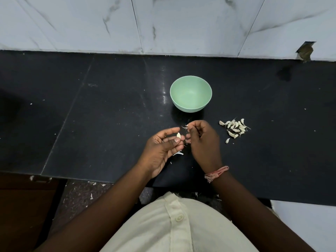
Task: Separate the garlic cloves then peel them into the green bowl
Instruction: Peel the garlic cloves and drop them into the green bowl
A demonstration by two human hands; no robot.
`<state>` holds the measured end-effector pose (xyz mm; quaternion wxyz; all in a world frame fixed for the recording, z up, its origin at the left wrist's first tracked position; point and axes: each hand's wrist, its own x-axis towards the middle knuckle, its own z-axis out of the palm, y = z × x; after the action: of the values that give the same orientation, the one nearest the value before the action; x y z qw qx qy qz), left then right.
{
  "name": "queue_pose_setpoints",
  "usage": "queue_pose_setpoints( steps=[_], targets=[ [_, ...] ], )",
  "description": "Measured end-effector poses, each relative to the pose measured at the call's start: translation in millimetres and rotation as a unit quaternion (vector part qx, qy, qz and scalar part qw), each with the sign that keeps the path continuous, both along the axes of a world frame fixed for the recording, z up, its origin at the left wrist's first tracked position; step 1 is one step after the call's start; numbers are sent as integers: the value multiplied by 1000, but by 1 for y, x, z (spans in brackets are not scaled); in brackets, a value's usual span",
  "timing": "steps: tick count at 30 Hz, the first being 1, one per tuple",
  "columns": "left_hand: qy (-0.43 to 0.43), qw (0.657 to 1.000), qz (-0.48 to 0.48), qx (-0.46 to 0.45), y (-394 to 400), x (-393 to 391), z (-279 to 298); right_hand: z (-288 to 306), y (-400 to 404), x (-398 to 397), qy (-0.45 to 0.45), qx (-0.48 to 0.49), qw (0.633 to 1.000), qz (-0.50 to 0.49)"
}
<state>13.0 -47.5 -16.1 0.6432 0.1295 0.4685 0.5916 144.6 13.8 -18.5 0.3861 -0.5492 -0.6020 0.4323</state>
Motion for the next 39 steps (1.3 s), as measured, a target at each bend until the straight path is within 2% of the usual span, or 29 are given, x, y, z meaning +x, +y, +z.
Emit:
queue_pose_setpoints(
  steps=[3, 9, 12, 16, 24, 28, 39],
  targets=[
    [7, 1000, 12, -2, 0, -1, -1, 1, 4, 5, 25, -11, 999, 17],
    [22, 999, 30, -9, 0, -1, -5, -4, -5, 5, -59, -5, 996, 64],
    [40, 999, 34, -7, 1, -2, -7, -3, -7, 6, -84, 31, 992, 87],
    [78, 997, 22, 4, 1, -1, -9, -1, -6, 7, -71, 54, 990, 107],
    [135, 989, 45, 36, 3, -1, -11, -3, -6, 4, -37, -8, 993, 112],
    [145, 986, 64, 52, 3, -1, -9, 2, -6, 2, -43, 3, 994, 99],
    [73, 992, 90, 50, 4, 1, -2, 8, -10, -6, -45, 39, 995, 82]
  ],
)
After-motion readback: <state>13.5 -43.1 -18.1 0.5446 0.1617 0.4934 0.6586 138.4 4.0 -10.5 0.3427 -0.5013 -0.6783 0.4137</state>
